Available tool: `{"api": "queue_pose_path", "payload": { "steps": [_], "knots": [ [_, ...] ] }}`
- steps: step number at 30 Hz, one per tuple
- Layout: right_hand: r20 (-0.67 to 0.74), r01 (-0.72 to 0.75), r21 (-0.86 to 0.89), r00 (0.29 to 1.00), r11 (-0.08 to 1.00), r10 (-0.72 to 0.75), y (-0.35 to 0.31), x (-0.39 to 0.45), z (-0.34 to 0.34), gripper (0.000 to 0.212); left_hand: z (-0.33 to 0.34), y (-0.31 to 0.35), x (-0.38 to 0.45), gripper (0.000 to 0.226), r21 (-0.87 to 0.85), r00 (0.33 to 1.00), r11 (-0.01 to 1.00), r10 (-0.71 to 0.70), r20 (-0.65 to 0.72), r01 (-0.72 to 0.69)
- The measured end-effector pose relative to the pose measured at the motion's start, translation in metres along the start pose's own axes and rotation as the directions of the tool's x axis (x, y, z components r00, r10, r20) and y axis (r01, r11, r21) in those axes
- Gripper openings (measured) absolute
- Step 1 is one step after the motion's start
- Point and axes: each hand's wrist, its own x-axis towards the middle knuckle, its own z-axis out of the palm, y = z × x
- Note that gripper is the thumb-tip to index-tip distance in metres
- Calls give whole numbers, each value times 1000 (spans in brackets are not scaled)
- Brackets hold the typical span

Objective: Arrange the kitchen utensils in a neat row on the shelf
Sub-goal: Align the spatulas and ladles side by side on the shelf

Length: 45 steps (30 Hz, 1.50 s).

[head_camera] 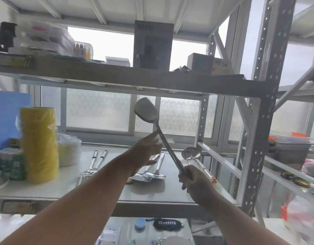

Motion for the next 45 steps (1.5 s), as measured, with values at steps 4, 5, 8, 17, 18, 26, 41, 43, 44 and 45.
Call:
{"api": "queue_pose_path", "payload": {
  "steps": [4, 5, 8, 17, 18, 26, 41, 43, 44, 45],
  "knots": [
    [63, -103, 234, 994, 967, 91, 2, -4, 15, 17, 23, -24, 5, 62, 200, 1000, 980, 10, 3, -10],
    [71, -132, 288, 991, 948, 117, 3, -4, 18, 20, 29, -30, 6, 61, 261, 1000, 965, 23, -2, -22],
    [76, -194, 370, 981, 909, 178, 4, -4, 20, 26, 45, -45, 13, 59, 358, 999, 933, 34, 4, -33],
    [-108, -96, 95, 988, 991, 106, 13, 1, 15, 14, 69, -87, 44, 32, 389, 999, 921, -25, 36, 9],
    [-102, -111, 92, 987, 990, 120, 14, 2, 15, 14, 70, -93, 49, 37, 385, 998, 923, -25, 55, 2],
    [-84, -217, 7, 973, 976, 217, 24, 23, 19, 35, 54, -93, 68, 51, 950, 996, 308, 82, 22, -46],
    [-108, -350, -29, 932, 936, 346, 26, 49, 34, 28, 23, -137, 71, 37, 992, 988, 120, -157, -5, 24],
    [-106, -372, -21, 924, 928, 368, 24, 51, 36, 28, 25, -139, 71, 33, 993, 990, 110, -138, -16, 32],
    [-106, -380, -23, 921, 925, 376, 23, 52, 36, 28, 26, -140, 71, 33, 994, 990, 101, -135, -30, 44],
    [-108, -387, -30, 918, 922, 382, 22, 54, 37, 28, 26, -141, 72, 33, 994, 990, 89, -134, -49, 61]
  ]
}}
